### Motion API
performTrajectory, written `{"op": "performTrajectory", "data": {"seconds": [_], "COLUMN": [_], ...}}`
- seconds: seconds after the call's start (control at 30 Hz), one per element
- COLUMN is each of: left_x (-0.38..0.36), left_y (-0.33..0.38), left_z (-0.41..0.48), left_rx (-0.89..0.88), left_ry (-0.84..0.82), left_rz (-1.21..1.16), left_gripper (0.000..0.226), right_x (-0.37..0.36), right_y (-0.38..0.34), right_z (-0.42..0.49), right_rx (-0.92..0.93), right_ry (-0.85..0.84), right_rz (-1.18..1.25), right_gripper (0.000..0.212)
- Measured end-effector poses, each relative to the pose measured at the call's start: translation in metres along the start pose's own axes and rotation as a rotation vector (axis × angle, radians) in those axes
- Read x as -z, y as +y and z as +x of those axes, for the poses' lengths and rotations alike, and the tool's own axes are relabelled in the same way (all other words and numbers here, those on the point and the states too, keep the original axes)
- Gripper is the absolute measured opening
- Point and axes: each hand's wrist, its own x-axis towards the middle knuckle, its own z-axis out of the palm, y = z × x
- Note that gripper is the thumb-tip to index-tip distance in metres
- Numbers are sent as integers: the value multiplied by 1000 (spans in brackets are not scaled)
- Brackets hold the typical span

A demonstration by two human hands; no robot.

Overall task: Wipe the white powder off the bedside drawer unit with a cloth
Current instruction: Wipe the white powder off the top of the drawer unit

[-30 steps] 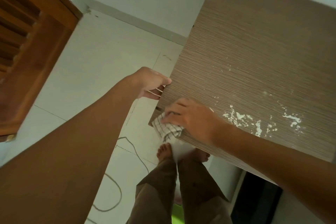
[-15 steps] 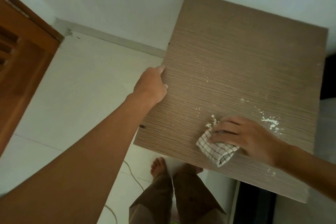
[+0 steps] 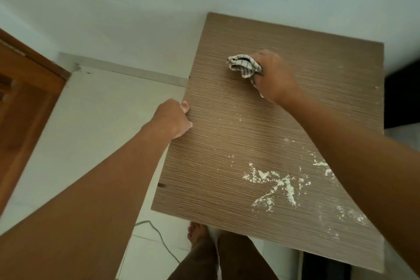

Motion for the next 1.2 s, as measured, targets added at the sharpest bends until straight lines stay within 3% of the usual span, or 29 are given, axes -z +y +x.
{"op": "performTrajectory", "data": {"seconds": [0.1, 0.17, 0.33, 0.53, 0.73, 0.87, 1.03, 1.2], "left_x": [1, 1, 2, 1, 2, 1, -1, -3], "left_y": [0, 0, 0, -2, -2, -3, -7, -9], "left_z": [0, 0, -1, 1, 3, 7, 8, 10], "left_rx": [7, 7, 5, 13, 2, 3, 60, -2], "left_ry": [-11, -19, -24, -34, -64, -67, 19, -54], "left_rz": [-17, -8, 3, -19, 25, 11, -158, -79], "left_gripper": [62, 63, 62, 61, 62, 62, 36, 62], "right_x": [-13, -18, -25, -8, 18, 2, -36, -34], "right_y": [-3, -12, -26, -7, -23, -49, -75, -60], "right_z": [-3, -18, -98, -186, -141, -87, -66, -115], "right_rx": [-30, 78, 400, 547, 424, 370, 394, 588], "right_ry": [4, -18, -274, -618, -345, -252, -281, -420], "right_rz": [-65, -45, 55, 27, 160, 92, -57, -105], "right_gripper": [31, 34, 41, 55, 43, 42, 42, 53]}}
